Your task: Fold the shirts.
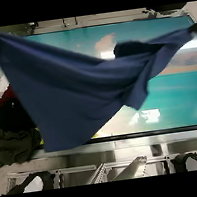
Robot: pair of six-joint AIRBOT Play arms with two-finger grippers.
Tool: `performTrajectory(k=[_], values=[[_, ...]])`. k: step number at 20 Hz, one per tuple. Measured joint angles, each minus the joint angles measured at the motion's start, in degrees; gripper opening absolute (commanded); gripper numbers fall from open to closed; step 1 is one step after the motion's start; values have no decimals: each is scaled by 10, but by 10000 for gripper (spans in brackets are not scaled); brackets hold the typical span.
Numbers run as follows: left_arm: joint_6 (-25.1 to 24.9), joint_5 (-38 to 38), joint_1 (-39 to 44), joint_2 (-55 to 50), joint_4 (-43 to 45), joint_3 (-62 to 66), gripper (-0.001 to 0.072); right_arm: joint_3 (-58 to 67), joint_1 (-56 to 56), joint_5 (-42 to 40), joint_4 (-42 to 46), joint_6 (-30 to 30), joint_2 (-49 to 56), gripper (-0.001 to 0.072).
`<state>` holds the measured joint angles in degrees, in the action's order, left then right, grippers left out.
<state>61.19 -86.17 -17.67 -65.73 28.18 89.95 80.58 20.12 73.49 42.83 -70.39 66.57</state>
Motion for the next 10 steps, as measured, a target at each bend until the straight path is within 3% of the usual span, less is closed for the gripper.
performTrajectory(k=[3,4,5,6,7,10], values=[[-20,24,72,-75,43,-68,15,-13,-20,16,12,-8,104,17],[-29,36,93,-102,58,-90,15,-15,-24,17,16,-9,139,77],[-34,47,108,-126,72,-110,15,-17,-26,17,18,-9,169,305],[-41,58,122,-152,82,-129,14,-18,-26,17,20,-8,198,483],[-46,66,131,-175,89,-144,14,-18,-26,17,24,-8,224,533],[-55,74,147,-241,102,-172,14,-19,-19,20,51,-5,272,532]])
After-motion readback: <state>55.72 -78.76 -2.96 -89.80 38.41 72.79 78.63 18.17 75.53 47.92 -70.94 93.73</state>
